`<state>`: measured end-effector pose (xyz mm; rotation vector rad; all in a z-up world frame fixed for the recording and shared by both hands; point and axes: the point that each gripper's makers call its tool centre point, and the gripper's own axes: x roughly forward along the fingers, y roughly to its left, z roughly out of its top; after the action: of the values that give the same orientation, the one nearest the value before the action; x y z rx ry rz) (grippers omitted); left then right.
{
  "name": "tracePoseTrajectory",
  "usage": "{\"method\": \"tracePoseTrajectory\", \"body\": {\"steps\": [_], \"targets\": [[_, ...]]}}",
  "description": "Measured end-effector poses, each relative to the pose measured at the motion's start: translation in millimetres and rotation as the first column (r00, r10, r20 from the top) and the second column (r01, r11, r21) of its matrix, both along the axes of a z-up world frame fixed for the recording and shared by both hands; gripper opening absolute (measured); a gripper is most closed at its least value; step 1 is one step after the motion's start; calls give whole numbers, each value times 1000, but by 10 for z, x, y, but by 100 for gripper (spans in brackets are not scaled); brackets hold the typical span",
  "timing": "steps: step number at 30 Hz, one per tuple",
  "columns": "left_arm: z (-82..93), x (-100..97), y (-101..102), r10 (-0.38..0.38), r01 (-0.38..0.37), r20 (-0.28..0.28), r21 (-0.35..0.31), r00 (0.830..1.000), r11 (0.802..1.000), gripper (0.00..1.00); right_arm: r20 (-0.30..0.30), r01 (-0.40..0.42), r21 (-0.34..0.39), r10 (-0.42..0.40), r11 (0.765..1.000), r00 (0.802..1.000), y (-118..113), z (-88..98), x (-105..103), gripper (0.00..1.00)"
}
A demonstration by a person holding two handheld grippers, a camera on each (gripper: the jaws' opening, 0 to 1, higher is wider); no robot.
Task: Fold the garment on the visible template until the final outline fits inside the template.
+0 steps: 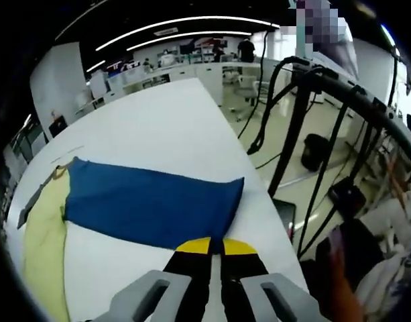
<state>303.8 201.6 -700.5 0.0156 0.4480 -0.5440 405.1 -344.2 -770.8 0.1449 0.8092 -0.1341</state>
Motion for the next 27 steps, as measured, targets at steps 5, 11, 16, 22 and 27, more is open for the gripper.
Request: {"method": "tracePoseTrajectory", "body": {"steps": [5,11,16,22,27], "targets": [[-5,-7,4,-1,1,-2,0,1000,1000,99,16,-11,-6,11,1000,1000,33,78,28,0],[-13,-16,7,1,-1,-5,4,1000,1000,99,83,-28,7,27,1000,996,116,249,130,0],[-7,-19,11,3,-3,-3,1,1000,1000,99,140,-37,61,28,997,990,239,375,213,0],[4,-20,17,6,-6,2,1,1000,1000,99,188,-83,102,62,991,980,431,485,325,0],[16,-20,20,6,-6,5,-1,1000,1000,99,229,-120,137,87,983,970,625,588,435,0]]}}
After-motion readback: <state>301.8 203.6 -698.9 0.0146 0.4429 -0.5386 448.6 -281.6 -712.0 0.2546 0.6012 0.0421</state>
